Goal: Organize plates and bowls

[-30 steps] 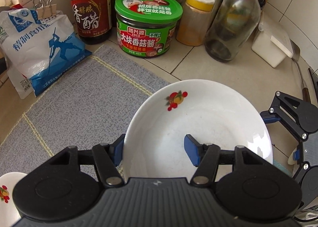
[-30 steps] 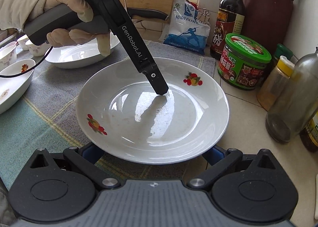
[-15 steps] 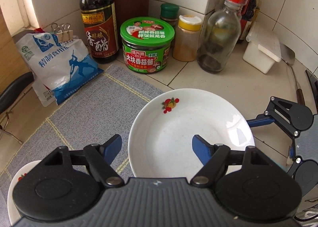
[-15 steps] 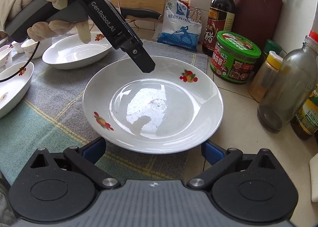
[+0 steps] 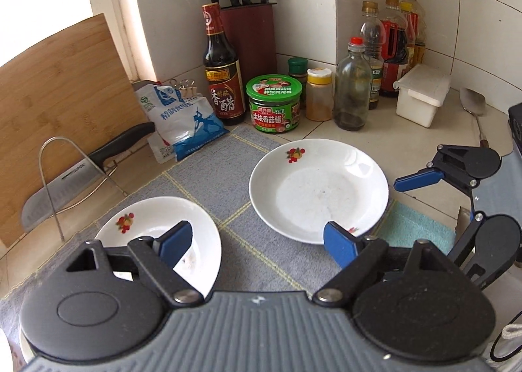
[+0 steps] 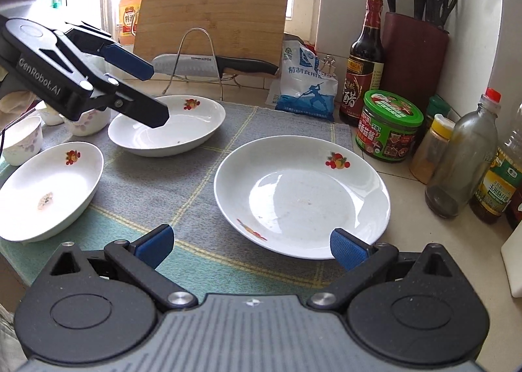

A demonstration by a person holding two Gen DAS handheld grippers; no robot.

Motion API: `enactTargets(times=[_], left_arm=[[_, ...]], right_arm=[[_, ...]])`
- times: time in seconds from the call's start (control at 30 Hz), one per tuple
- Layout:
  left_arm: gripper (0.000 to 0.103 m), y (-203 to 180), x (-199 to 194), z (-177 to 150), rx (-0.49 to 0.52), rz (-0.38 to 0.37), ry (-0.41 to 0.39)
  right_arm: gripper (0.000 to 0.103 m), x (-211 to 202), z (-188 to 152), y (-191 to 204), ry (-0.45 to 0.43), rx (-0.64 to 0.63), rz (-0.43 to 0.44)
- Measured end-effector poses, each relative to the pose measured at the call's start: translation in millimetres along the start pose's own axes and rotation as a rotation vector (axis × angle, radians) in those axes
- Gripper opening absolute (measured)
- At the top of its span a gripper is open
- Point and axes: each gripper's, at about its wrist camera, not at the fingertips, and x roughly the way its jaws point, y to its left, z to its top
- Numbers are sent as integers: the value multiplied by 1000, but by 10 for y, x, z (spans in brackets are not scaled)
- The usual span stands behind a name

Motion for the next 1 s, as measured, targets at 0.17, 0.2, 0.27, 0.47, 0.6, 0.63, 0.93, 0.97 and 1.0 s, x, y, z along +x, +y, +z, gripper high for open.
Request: enactTargets(times=[0.17, 0.2, 0.27, 0.47, 0.6, 0.63, 0.93, 0.97, 1.0], left_arm=[[88, 18, -341, -459, -95, 46, 8], [88, 38, -402, -541, -126, 48, 14], [88, 65, -531, -711, -186, 49, 23], [88, 148, -860, -1128, -290, 102, 40], [88, 218, -1024, -1366, -316, 135, 61], [88, 230, -1064, -1421, -316, 141, 64], [88, 370, -1272, -1740, -351, 168, 84], [88, 382, -1276, -1756, -353, 170, 85], [88, 393, -1281, -1766, -354, 173, 86]], right_arm=[[103, -85, 23, 362, -2, -25, 16], [103, -101, 24, 421, -3, -28, 19], [103, -141, 21, 559, -4, -33, 24], [103, -222, -11, 957, -6, -58, 56], [103, -218, -57, 1201, 5, -75, 79], [103, -215, -73, 1253, 8, -78, 82], [103, -125, -243, 1646, 28, -86, 127], [103, -99, -257, 1677, 31, -85, 135], [103, -75, -268, 1705, 32, -89, 142]])
